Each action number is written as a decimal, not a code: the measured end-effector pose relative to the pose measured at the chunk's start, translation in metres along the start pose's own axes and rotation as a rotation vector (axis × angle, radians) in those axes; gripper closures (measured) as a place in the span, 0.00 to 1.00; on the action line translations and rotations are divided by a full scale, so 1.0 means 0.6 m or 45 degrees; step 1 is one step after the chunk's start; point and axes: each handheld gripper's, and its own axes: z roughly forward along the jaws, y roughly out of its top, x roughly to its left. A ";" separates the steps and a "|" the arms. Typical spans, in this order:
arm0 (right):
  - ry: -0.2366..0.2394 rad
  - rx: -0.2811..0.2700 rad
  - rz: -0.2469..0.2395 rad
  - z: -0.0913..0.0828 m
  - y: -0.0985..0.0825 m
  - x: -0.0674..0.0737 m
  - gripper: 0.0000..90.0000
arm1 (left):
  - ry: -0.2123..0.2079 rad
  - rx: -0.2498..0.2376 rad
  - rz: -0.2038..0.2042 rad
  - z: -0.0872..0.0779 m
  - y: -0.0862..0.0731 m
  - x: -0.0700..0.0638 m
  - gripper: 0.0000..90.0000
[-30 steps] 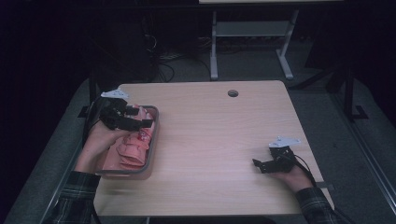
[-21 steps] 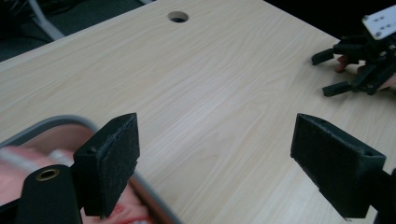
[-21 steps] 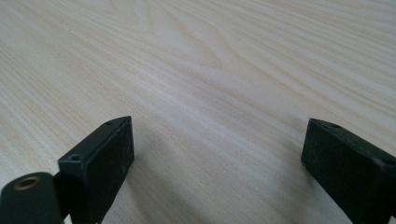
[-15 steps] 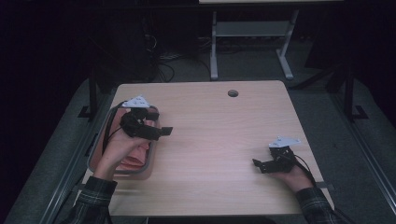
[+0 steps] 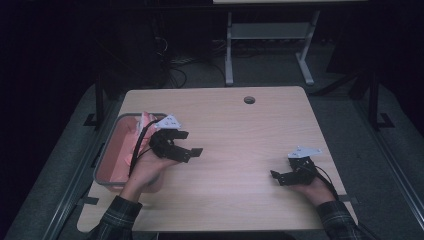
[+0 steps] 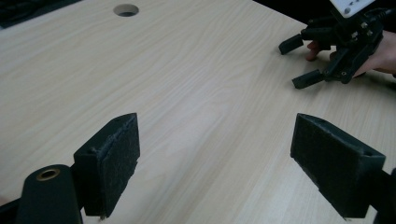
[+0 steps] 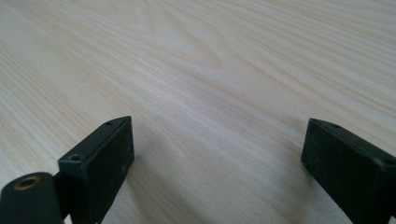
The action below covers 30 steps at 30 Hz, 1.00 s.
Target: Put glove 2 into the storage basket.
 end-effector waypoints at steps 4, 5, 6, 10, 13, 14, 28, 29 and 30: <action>0.000 0.000 0.000 0.000 0.000 0.000 0.10 | -0.007 0.008 0.006 0.020 -0.011 -0.014 0.17; 0.000 0.000 0.000 0.000 0.000 0.000 0.10 | -0.003 0.012 0.016 0.023 -0.013 -0.017 0.17; 0.000 0.000 0.000 0.000 0.000 0.000 0.10 | -0.008 0.007 0.013 0.029 -0.016 -0.021 0.17; 0.000 0.000 0.000 0.000 0.000 0.000 0.10 | -0.018 0.040 0.037 0.048 -0.025 -0.037 0.17; 0.000 0.001 0.002 0.000 0.000 0.000 0.10 | -0.026 0.056 0.051 0.062 -0.033 -0.048 0.17; -0.001 0.001 0.002 0.000 0.000 0.000 0.10 | -0.030 0.059 0.061 0.069 -0.037 -0.052 0.17; 0.001 0.002 0.002 0.000 0.000 0.000 0.10 | -0.048 0.131 0.097 0.141 -0.080 -0.080 0.17; 0.001 0.001 0.001 0.000 0.000 0.000 0.10 | -0.045 0.149 0.112 0.146 -0.083 -0.081 0.17; 0.001 0.002 0.002 0.000 0.000 0.000 0.10 | -0.042 0.152 0.115 0.152 -0.087 -0.083 0.17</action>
